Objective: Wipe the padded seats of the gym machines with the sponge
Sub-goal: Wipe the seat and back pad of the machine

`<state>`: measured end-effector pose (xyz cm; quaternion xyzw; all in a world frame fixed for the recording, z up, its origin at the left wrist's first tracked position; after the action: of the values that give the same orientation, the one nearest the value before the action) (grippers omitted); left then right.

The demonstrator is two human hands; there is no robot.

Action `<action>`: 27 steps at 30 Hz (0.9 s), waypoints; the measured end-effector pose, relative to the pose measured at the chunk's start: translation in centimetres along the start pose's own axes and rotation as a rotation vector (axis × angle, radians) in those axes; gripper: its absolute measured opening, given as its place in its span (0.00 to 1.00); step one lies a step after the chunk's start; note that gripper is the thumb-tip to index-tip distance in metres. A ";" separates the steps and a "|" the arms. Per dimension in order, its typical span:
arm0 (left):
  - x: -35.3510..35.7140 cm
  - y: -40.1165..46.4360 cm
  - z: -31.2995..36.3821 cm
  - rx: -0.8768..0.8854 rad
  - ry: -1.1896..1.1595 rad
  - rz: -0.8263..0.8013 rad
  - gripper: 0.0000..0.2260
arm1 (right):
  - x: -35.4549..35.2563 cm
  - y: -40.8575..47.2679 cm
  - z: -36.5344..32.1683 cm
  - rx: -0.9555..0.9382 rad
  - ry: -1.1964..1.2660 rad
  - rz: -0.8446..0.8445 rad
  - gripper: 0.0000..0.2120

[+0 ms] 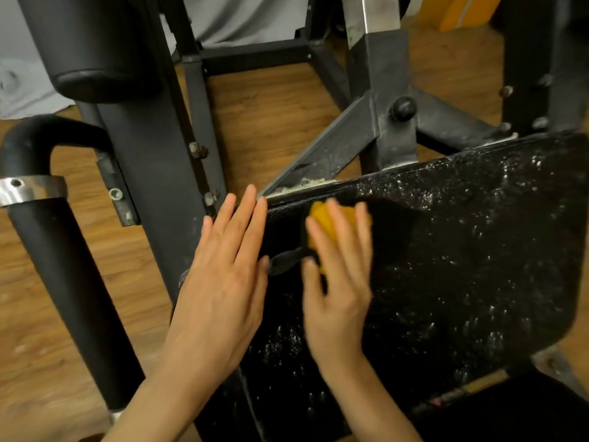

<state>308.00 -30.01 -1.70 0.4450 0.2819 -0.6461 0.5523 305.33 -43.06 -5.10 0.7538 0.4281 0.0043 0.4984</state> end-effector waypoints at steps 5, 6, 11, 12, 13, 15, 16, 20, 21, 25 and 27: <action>-0.1 0.0 -0.1 -0.009 -0.020 -0.005 0.28 | -2.1 0.5 3.4 -0.263 -0.084 -0.193 0.15; -0.1 0.0 0.0 -0.011 -0.027 -0.003 0.28 | -3.4 0.8 5.0 -0.202 -0.106 -0.154 0.16; -0.1 0.1 0.2 -0.031 -0.038 -0.028 0.28 | -2.3 1.9 3.5 0.124 -0.068 0.143 0.19; -0.1 0.2 0.2 -0.047 -0.040 -0.028 0.29 | -1.1 2.0 2.2 0.083 -0.040 0.093 0.19; 0.0 0.3 0.3 -0.066 -0.042 -0.026 0.29 | -0.3 1.8 1.2 0.006 -0.018 0.012 0.18; 0.1 1.0 0.8 -0.084 -0.049 -0.017 0.29 | -0.8 1.8 1.5 -0.165 -0.031 -0.149 0.17; 0.2 1.4 1.1 -0.081 -0.046 -0.012 0.28 | -1.8 2.0 2.7 -0.211 -0.061 -0.196 0.17; 0.5 2.6 1.8 -0.072 0.040 0.029 0.27 | -5.8 3.8 7.4 0.002 -0.158 -0.091 0.19; 0.6 2.6 1.9 -0.076 0.054 0.033 0.26 | -5.8 4.4 7.2 0.043 -0.183 -0.058 0.19; 0.7 2.8 2.0 -0.082 0.069 0.069 0.26 | -2.6 6.5 3.2 -0.184 -0.205 -0.321 0.17; 0.7 2.9 2.1 -0.073 0.074 0.078 0.25 | -2.9 7.8 3.6 -0.296 -0.238 -0.498 0.16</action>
<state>310.22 -32.77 -1.09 0.4588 0.3078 -0.5964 0.5822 310.06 -48.72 0.23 0.5400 0.5332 -0.1439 0.6351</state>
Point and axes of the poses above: each hand's wrist, its own y-axis towards the middle knuckle, its own x-axis out of the palm, z = x × y, the point moved 3 cm from there along y, towards the middle knuckle, and after that the axes turned 15 degrees about -x, right-handed, at the moved point
